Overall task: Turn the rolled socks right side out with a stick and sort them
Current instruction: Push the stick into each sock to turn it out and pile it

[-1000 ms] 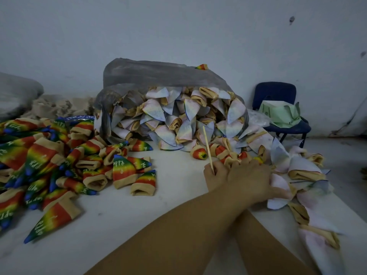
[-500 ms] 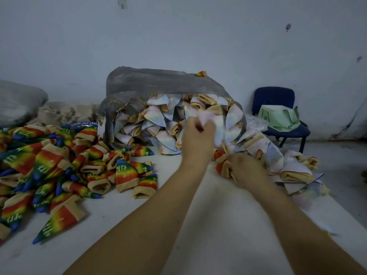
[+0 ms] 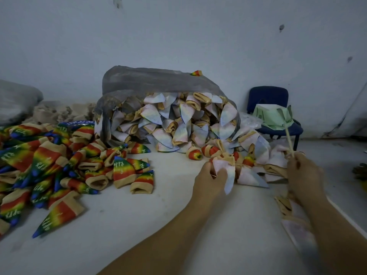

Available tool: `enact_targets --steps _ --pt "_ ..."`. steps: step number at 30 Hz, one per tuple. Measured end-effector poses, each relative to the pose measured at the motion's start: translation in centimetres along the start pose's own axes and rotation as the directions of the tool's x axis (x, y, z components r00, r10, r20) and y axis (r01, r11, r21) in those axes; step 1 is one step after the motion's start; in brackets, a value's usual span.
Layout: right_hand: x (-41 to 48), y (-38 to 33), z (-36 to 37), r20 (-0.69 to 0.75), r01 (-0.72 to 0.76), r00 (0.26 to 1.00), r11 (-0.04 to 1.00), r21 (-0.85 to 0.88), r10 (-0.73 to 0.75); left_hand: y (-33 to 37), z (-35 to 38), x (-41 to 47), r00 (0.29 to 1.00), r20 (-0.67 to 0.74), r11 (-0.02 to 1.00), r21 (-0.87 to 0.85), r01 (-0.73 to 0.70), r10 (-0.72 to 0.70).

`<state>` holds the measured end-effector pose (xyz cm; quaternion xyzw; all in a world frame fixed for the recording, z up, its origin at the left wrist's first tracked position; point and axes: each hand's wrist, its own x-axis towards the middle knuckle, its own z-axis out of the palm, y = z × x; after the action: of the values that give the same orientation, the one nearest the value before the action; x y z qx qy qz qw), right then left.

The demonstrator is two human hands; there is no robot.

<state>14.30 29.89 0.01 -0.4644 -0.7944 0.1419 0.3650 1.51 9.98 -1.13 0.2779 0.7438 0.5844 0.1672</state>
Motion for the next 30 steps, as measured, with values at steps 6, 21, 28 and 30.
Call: enact_targets --steps 6,21,28,30 --pt "-2.0 -4.5 4.3 0.039 0.135 0.990 0.990 0.030 -0.136 -0.7 0.0 -0.1 0.999 -0.030 0.998 -0.059 0.024 -0.026" --pt "-1.9 -4.6 4.5 -0.071 0.157 0.985 0.988 -0.004 -0.157 0.3 4.5 -6.9 0.883 0.197 0.771 -0.432 0.468 -0.425" --pt "-3.9 -8.5 7.1 0.119 0.068 0.988 0.969 0.237 -0.098 0.2 1.4 -3.3 0.966 -0.140 0.953 -0.244 0.178 -0.216" --pt "-5.1 -11.2 8.1 0.200 0.124 0.958 0.928 0.352 -0.204 0.2 -0.1 -1.9 0.957 -0.218 0.962 -0.236 0.141 -0.193"
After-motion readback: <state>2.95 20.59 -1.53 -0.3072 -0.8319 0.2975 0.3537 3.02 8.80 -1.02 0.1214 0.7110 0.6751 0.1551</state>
